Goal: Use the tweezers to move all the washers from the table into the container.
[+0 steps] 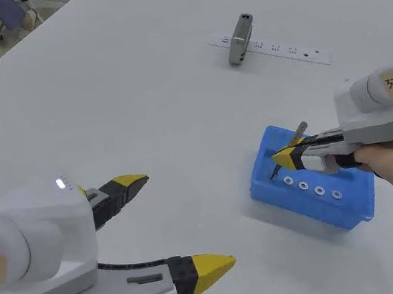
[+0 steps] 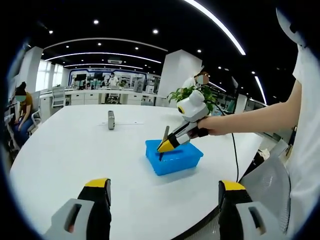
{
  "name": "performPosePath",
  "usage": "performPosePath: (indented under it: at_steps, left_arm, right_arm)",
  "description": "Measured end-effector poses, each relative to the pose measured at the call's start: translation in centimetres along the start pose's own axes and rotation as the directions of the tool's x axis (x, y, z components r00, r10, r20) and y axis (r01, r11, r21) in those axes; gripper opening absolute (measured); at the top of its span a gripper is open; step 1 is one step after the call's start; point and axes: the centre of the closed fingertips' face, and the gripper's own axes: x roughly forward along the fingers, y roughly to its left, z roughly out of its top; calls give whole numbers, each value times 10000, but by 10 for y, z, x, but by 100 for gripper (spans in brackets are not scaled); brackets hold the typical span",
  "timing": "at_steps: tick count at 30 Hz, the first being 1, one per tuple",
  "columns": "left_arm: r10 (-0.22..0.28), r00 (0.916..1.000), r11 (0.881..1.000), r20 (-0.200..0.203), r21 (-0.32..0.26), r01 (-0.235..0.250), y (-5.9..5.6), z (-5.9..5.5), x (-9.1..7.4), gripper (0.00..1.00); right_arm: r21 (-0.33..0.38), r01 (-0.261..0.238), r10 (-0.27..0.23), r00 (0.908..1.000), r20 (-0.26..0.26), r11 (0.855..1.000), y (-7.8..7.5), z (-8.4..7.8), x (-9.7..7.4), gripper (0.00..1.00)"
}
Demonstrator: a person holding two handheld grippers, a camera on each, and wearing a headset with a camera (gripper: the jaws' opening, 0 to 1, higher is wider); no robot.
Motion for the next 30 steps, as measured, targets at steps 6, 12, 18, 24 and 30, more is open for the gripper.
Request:
performPosePath:
  at_steps: [6, 12, 18, 24, 30]
  left_arm:
    - [-8, 10000, 10000, -37, 24, 8, 1, 1, 1, 91]
    - [-97, 9999, 9998, -31, 146, 98, -1, 5, 3, 91]
    - [-466, 9989, 9981, 37, 413, 464, -8, 14, 9, 87]
    - [-1050, 9943, 9809, -195, 1624, 1067, -28, 21, 20, 68]
    - [-2167, 9756, 9669, 348, 1453, 2096, -56, 40, 33, 50]
  right_arm:
    - [-186, 128, -129, 9999, -55, 9997, 0, -1, -5, 4]
    - [-544, 327, -312, 9991, 277, 9980, 9, 4, -23, 4]
    - [-1298, 568, -480, 9964, 702, 9899, 31, 11, -55, 4]
    - [-1621, 382, -218, 9946, 1013, 9860, 57, 11, -79, 4]
    - [-1794, -107, 234, 9974, 687, 9837, 86, -13, -87, 4]
